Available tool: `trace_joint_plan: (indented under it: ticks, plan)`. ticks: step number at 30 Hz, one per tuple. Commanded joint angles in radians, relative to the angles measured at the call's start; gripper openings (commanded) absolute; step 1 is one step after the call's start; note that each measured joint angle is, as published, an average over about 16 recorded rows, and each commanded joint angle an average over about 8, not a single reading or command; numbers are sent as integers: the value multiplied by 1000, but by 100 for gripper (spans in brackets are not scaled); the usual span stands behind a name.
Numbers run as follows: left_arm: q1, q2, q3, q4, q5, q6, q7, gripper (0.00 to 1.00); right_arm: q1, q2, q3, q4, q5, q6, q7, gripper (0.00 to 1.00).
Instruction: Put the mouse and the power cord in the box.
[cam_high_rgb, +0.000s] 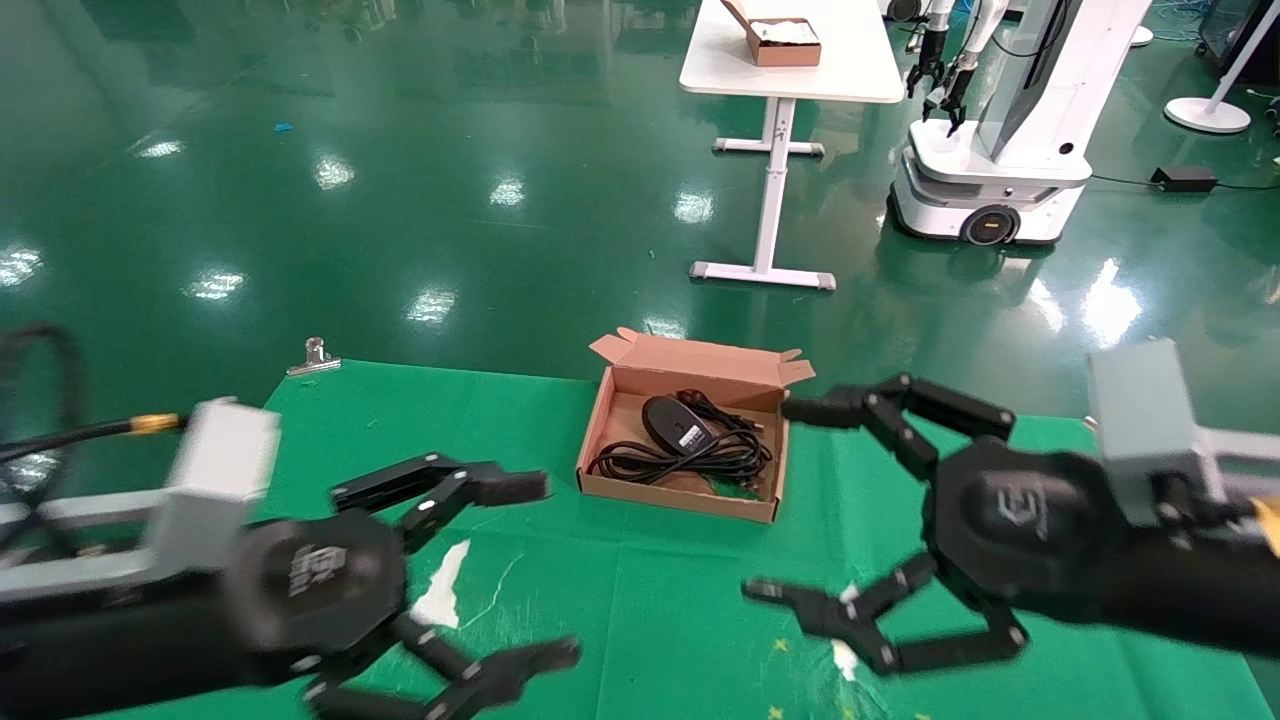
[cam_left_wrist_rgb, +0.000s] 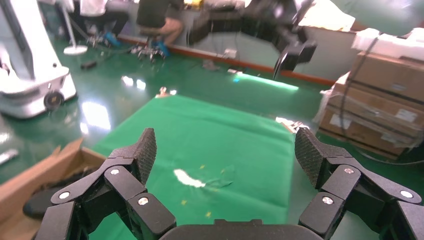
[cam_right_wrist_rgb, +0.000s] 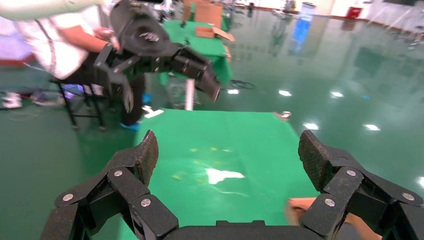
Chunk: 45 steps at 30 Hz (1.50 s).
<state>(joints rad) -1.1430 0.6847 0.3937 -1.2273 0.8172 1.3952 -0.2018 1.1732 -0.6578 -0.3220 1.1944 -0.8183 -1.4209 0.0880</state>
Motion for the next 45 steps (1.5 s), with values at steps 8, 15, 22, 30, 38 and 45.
trace_joint_plan:
  ticks: [8,15,22,30,38,45]
  plan:
    - [71,-77,-121,-59,-91,106,15,100,-89,42,39,81,80,-68,90,100]
    - [79,-84,-135,-64,-102,118,15,100,-118,56,51,107,106,-90,111,100]
    - [74,-80,-126,-60,-96,110,15,100,-110,52,49,100,100,-83,105,100]
    - [71,-77,-120,-58,-92,106,15,100,-104,49,45,94,94,-79,102,100]
    - [70,-75,-117,-57,-89,103,15,100,-101,48,44,91,90,-76,100,100]
    - [70,-75,-116,-57,-88,102,15,100,-99,47,43,90,89,-75,99,100]
